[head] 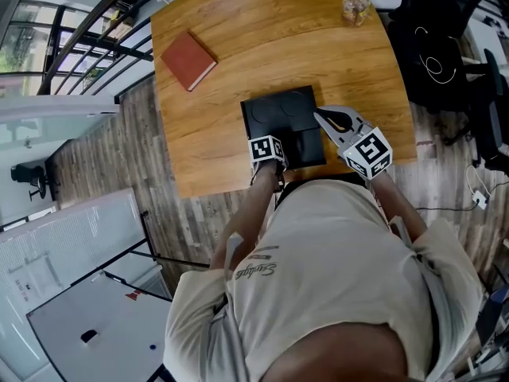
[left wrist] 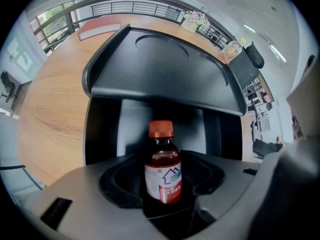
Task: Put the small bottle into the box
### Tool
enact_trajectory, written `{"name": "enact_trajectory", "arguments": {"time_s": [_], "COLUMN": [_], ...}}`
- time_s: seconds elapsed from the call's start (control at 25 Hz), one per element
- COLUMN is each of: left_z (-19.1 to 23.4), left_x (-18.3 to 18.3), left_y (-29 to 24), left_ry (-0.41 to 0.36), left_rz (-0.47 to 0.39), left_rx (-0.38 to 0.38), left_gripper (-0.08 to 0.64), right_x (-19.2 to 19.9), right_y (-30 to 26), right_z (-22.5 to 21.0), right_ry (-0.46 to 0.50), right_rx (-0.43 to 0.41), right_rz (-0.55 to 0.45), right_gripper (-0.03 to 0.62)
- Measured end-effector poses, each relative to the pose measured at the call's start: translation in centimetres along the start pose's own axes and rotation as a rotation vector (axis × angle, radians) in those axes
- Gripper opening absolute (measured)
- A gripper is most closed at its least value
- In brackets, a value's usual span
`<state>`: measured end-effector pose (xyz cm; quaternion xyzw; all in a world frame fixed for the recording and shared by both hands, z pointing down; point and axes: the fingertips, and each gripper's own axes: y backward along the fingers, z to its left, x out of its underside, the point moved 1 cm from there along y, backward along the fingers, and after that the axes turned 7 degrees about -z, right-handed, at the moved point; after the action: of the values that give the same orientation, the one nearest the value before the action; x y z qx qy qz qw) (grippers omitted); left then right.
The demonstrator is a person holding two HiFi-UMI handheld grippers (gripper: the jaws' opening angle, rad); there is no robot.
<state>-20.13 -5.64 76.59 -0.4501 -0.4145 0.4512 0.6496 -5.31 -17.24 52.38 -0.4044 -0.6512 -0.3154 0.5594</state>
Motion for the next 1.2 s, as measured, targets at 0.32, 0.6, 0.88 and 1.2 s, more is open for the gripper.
{"name": "enact_trajectory", "arguments": {"time_s": [0.32, 0.6, 0.88, 1.2], "left_z": [-0.4, -1.0, -2.0, -3.0], "left_x": [-0.3, -0.7, -1.7, -4.0], "left_y": [0.1, 1.6, 3.9, 8.2], "left_ry": [0.034, 0.020, 0.007, -0.033], "left_rz": [-0.026, -0.084, -0.166, -0.287], "left_rx": [0.044, 0.072, 0.126, 0.183], "left_gripper": [0.259, 0.259, 0.259, 0.259], "right_x": [-0.2, -0.5, -0.7, -1.6], "right_y": [-0.3, -0.3, -0.5, -1.5], "right_z": [0.5, 1.3, 2.1, 3.5], "right_ry": [0.010, 0.020, 0.028, 0.062], "right_rx": [-0.019, -0.023, -0.032, -0.054], "right_rz": [0.002, 0.001, 0.009, 0.014], "right_gripper": [-0.005, -0.005, -0.006, -0.005]}}
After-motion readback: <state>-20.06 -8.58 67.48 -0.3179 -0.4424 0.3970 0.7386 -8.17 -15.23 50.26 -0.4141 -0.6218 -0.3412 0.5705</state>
